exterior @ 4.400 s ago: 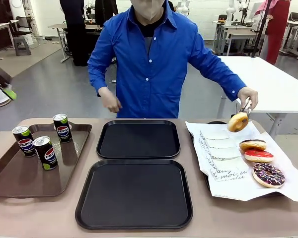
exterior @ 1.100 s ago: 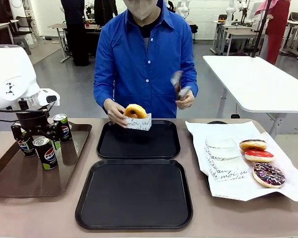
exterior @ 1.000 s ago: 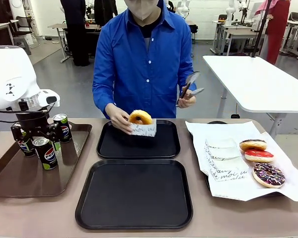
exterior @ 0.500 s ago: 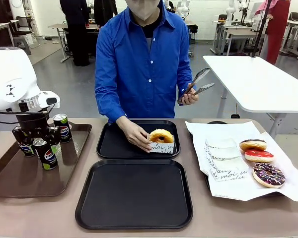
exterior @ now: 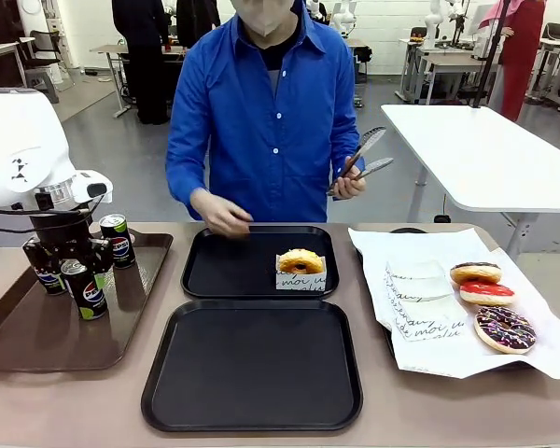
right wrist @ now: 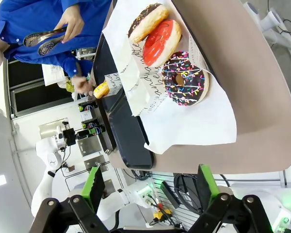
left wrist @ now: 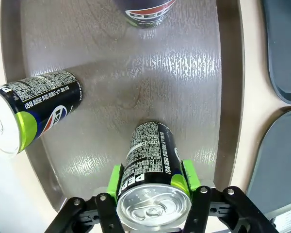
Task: Set up donuts and drinks on trays.
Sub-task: Pick up one Pepsi coke and place it on the Flat Tray.
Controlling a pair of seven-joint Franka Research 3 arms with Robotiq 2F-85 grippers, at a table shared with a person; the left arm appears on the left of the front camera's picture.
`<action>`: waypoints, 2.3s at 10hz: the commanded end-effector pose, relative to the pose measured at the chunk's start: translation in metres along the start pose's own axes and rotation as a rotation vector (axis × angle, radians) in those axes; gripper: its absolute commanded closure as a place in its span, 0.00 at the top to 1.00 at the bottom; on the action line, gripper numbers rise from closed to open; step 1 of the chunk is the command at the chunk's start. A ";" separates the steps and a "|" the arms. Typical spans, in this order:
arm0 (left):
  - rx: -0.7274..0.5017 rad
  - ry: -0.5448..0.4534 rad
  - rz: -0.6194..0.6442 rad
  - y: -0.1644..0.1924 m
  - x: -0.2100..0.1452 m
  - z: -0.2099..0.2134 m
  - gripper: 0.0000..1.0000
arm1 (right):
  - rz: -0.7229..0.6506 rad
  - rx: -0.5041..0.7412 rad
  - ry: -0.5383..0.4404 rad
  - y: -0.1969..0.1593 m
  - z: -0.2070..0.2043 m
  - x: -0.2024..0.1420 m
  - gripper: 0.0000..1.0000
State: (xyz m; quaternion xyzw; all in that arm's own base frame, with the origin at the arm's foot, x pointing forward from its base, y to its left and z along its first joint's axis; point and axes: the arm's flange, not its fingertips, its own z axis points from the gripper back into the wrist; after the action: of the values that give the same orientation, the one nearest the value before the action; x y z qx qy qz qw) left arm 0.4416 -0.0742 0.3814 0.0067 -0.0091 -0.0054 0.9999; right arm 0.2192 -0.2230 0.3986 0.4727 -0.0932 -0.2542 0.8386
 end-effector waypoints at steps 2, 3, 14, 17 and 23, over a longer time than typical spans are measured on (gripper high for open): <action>-0.018 0.040 0.003 -0.007 -0.026 0.047 0.07 | 0.001 0.013 0.003 0.000 0.000 0.000 1.00; -0.016 0.019 -0.001 -0.008 -0.049 0.074 0.07 | 0.001 0.013 0.003 0.000 0.000 0.000 1.00; -0.012 -0.039 0.014 -0.018 -0.080 0.139 0.59 | 0.001 0.013 0.003 0.000 0.000 0.000 1.00; 0.014 -0.068 -0.052 -0.078 -0.036 0.139 0.59 | 0.001 0.013 0.003 0.000 0.000 0.000 1.00; -0.021 -0.136 -0.208 -0.192 0.030 0.091 0.59 | 0.001 0.013 0.003 0.000 0.000 0.000 1.00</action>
State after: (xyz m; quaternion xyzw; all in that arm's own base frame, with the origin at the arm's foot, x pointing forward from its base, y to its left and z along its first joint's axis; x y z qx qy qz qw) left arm 0.4560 -0.2560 0.4704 -0.0045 -0.0538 -0.1137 0.9920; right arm 0.2188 -0.2232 0.3986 0.4722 -0.0932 -0.2551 0.8386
